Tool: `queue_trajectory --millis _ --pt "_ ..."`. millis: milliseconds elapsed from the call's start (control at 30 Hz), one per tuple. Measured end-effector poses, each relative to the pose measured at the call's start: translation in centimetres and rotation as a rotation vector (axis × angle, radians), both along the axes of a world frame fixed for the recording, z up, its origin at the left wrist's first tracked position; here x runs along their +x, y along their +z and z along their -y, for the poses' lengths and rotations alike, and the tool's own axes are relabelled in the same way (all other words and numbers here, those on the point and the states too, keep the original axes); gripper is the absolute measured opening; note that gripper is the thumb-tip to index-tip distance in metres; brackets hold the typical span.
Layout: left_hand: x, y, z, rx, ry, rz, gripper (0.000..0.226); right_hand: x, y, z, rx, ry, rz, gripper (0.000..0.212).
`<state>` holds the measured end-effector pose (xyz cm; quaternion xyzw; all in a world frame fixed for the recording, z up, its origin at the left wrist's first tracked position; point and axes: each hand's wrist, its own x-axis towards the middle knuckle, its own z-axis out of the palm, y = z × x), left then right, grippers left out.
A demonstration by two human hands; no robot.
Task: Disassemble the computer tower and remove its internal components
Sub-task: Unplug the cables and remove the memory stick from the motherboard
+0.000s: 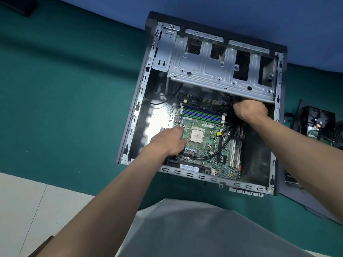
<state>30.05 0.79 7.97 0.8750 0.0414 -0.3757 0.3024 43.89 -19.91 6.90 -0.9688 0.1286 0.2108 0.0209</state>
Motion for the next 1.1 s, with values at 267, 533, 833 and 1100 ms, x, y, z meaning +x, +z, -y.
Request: queue_trajectory --millis 267,533,833,1100 --pt "0.0 -0.1 0.0 -0.003 -0.01 0.007 0.028 0.2 0.1 -0.2 0.034 -0.007 -0.041 0.045" --pt "0.0 -0.6 0.0 -0.005 -0.012 0.015 0.027 -0.4 1.0 -0.6 0.038 0.01 -0.043 0.028" --pt "-0.2 -0.8 0.0 0.009 -0.057 0.061 0.022 -4.0 1.0 -0.5 0.157 -0.024 0.318 0.016" --pt "-0.2 -1.2 0.2 0.036 -0.035 0.106 0.018 -8.2 3.0 0.1 0.483 -0.01 0.372 0.022"
